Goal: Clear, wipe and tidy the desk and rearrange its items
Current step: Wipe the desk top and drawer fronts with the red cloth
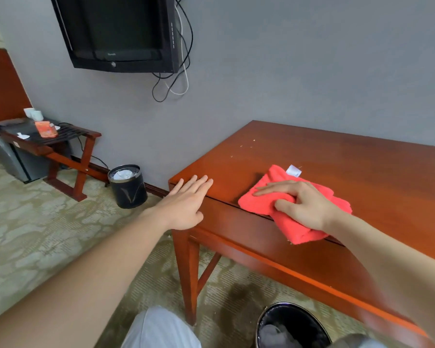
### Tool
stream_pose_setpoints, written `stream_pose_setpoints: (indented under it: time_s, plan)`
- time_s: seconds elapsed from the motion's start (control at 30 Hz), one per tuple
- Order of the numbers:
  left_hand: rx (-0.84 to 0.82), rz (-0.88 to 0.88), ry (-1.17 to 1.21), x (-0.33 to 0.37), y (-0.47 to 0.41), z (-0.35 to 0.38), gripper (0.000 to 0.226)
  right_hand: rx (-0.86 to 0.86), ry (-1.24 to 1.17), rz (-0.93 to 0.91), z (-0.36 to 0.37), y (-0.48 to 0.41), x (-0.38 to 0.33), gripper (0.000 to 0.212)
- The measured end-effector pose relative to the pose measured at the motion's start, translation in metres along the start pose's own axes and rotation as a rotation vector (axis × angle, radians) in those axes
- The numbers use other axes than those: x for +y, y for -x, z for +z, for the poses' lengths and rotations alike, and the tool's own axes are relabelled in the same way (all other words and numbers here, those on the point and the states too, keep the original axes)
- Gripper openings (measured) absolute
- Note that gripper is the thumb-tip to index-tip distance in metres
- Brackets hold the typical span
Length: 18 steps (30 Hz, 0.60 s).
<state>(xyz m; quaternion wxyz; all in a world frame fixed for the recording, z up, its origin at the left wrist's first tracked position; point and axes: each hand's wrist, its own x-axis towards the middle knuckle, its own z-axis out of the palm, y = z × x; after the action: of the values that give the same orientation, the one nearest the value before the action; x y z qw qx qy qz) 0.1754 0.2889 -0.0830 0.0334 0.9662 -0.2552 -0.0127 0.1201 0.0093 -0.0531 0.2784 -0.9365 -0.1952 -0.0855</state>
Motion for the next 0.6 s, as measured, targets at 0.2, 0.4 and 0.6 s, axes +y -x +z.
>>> stream_pose_setpoints:
  time_s: [0.2,0.4,0.6]
  plan:
    - [-0.042,-0.025,0.016,0.003,0.011,-0.004,0.079,0.146,0.279,0.267,0.020,-0.015,-0.022,0.040]
    - [0.148,-0.098,0.107,0.009,-0.005,-0.021,0.042,0.054,0.178,0.087,0.020,-0.013,-0.024,0.055]
    - [0.131,-0.138,0.127,0.009,-0.049,-0.022,0.036,0.044,0.206,0.152,0.015,-0.042,0.005,0.056]
